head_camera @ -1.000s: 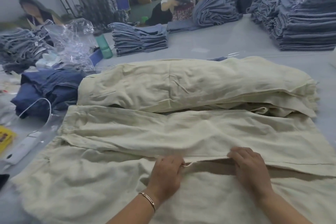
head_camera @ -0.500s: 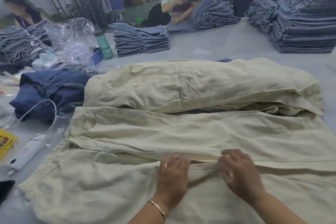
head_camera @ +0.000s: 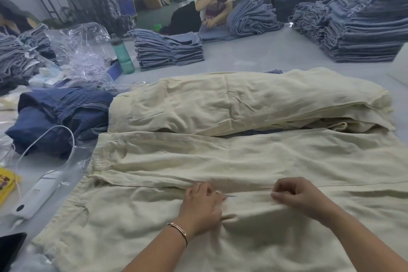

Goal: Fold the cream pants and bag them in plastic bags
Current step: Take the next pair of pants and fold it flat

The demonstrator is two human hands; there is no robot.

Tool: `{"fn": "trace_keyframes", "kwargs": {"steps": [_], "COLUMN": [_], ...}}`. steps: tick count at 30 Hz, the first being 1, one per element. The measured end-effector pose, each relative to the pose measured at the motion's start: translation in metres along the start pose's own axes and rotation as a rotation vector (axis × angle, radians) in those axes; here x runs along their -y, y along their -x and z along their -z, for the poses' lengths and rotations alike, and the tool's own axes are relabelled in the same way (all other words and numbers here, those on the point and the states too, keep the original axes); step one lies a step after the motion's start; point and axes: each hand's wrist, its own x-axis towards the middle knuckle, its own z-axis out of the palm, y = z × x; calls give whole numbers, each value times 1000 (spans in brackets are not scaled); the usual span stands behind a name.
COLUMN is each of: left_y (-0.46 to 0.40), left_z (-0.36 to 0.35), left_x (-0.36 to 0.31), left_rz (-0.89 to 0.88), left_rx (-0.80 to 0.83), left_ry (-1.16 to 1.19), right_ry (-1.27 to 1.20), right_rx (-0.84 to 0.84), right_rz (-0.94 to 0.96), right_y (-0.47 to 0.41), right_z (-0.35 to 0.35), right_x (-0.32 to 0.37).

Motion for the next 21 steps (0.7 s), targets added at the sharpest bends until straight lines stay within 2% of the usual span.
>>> {"fn": "trace_keyframes", "kwargs": {"steps": [3, 8, 10, 12, 14, 16, 21], "left_y": [-2, -7, -8, -11, -14, -17, -19], "left_z": [3, 25, 35, 38, 35, 30, 27], "left_x": [6, 20, 31, 39, 41, 40, 49], "left_rz": [-70, -150, -154, -140, -123, -119, -123], "left_rx": [88, -12, -10, 45, 94, 117, -61], "left_ry": [-28, 36, 76, 118, 112, 46, -14], "right_ry": [-192, -307, -255, -96, 113, 194, 238], "right_rx": [-25, -78, -158, -174, -109, -40, -74], "right_rz": [12, -64, -51, -33, -65, -141, -255], "right_y": [2, 8, 6, 1, -2, -2, 5], "right_z": [-3, 2, 3, 2, 3, 7, 20], "right_x": [6, 4, 1, 0, -3, -10, -27]}}
